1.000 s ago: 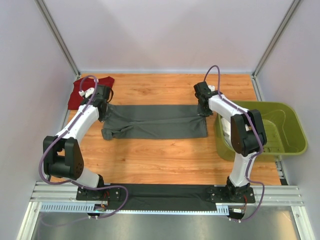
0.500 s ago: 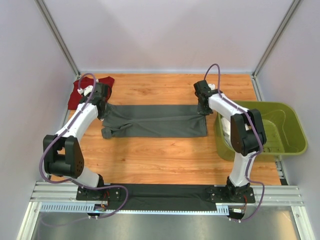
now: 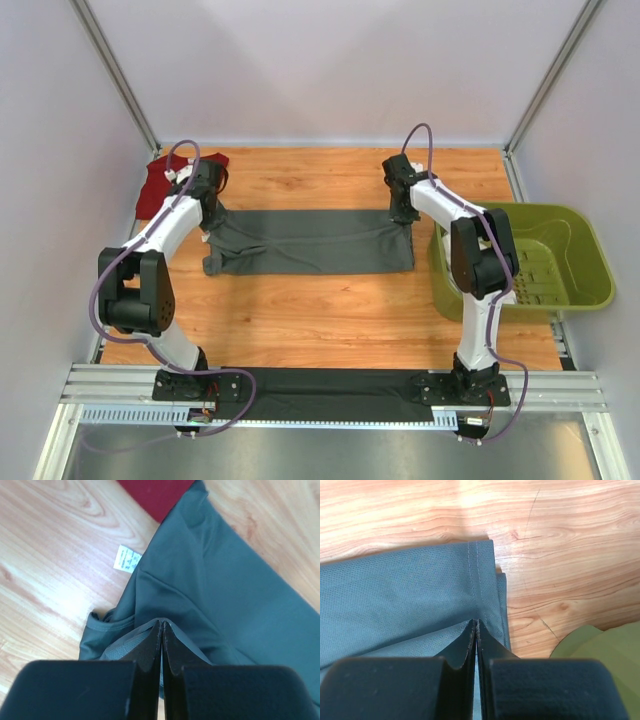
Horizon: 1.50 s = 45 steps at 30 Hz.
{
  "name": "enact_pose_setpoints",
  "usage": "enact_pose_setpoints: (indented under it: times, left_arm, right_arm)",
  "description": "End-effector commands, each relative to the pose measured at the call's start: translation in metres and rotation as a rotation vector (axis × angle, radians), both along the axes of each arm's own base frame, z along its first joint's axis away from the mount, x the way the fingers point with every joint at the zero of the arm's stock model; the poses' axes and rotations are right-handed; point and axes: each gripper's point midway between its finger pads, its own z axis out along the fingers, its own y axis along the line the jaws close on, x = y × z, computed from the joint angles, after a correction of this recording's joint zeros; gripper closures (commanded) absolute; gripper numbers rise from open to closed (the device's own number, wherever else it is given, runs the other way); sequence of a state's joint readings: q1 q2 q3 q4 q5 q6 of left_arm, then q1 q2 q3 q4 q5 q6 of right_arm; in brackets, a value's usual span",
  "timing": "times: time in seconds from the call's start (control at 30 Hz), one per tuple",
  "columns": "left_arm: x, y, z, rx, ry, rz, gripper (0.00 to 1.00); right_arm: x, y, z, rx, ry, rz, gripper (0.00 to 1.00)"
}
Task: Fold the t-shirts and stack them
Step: Fold the tshirt
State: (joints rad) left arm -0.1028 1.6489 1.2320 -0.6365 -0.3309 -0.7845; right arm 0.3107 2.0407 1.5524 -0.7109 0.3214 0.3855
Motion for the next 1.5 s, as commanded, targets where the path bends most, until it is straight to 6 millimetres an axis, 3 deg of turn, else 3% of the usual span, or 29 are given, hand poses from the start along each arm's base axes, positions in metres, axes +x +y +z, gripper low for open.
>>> enact_pose_setpoints:
  times: [0.0,0.07,0.1,0.13,0.17,0.2,0.23,0.33,0.43,0.47,0.5,0.53,0.6,0.63,0.67,0.7,0.77,0.87,0.97,1.03,1.27,1.47]
  left_arm:
    - [0.026,0.002,0.026,0.017,-0.095,-0.017,0.98]
    - [0.029,0.001,0.028,0.016,-0.091,-0.025,0.93]
    - [0.033,0.000,0.031,0.014,-0.091,-0.032,0.74]
    - [0.033,0.000,0.032,0.010,-0.086,-0.034,0.67]
    - [0.030,-0.001,0.032,0.011,-0.069,-0.038,0.63]
    - [0.030,-0.001,0.036,0.011,-0.076,-0.043,0.58]
    - [0.030,0.000,0.042,0.014,-0.091,-0.056,0.46]
    - [0.036,-0.003,0.068,-0.004,-0.152,-0.104,0.38]
    - [0.023,-0.005,0.087,-0.020,-0.152,-0.116,0.37]
    - [0.014,-0.010,0.086,-0.049,-0.136,-0.126,0.37]
    - [0.003,-0.012,0.097,-0.071,-0.161,-0.116,0.36]
    - [-0.012,-0.015,0.081,-0.107,-0.129,-0.088,0.36]
    - [-0.033,-0.022,0.080,-0.174,-0.144,-0.061,0.36]
    - [-0.051,-0.023,0.055,-0.197,-0.092,-0.042,0.36]
    - [-0.052,-0.030,0.051,-0.249,-0.119,-0.018,0.36]
    - [-0.065,-0.032,0.035,-0.271,-0.101,-0.010,0.38]
    - [-0.065,-0.040,0.029,-0.329,-0.122,0.017,0.39]
    - [-0.069,-0.046,0.019,-0.370,-0.116,0.060,0.40]
    - [-0.066,-0.054,0.015,-0.433,-0.182,0.144,0.40]
    - [-0.069,-0.055,0.002,-0.455,-0.184,0.209,0.40]
    - [-0.058,-0.042,-0.018,-0.405,-0.190,0.325,0.40]
    - [-0.043,-0.039,-0.030,-0.379,-0.172,0.357,0.41]
  right_arm:
    - [0.012,0.000,0.021,0.001,-0.048,0.015,0.99]
    - [0.016,0.004,0.026,0.012,-0.056,0.034,0.86]
    - [0.013,0.007,0.026,0.027,-0.038,0.049,0.78]
    - [0.017,0.010,0.032,0.036,-0.047,0.058,0.60]
    - [0.018,0.011,0.034,0.041,-0.044,0.064,0.50]
    - [0.017,0.012,0.039,0.052,-0.046,0.066,0.44]
    - [0.018,0.015,0.044,0.060,-0.055,0.071,0.37]
    - [0.019,0.025,0.066,0.119,-0.095,0.092,0.32]
    - [0.019,0.042,0.094,0.210,-0.142,0.133,0.30]
    - [0.016,0.049,0.104,0.234,-0.159,0.151,0.30]
    - [0.013,0.059,0.108,0.270,-0.160,0.174,0.30]
    - [0.012,0.065,0.111,0.285,-0.175,0.192,0.30]
    - [0.002,0.077,0.113,0.303,-0.178,0.220,0.30]
    - [0.000,0.082,0.114,0.313,-0.185,0.231,0.30]
    - [-0.005,0.090,0.115,0.330,-0.187,0.247,0.31]
    - [-0.015,0.098,0.108,0.365,-0.158,0.269,0.31]
    - [-0.020,0.116,0.107,0.400,-0.170,0.324,0.32]
    - [-0.026,0.127,0.103,0.373,-0.171,0.359,0.32]
    - [-0.022,0.127,0.098,0.353,-0.177,0.347,0.34]
    - [-0.013,0.122,0.093,0.322,-0.195,0.324,0.36]
    - [0.003,0.119,0.064,0.247,-0.142,0.290,0.43]
    - [0.003,0.113,0.064,0.221,-0.153,0.290,0.43]
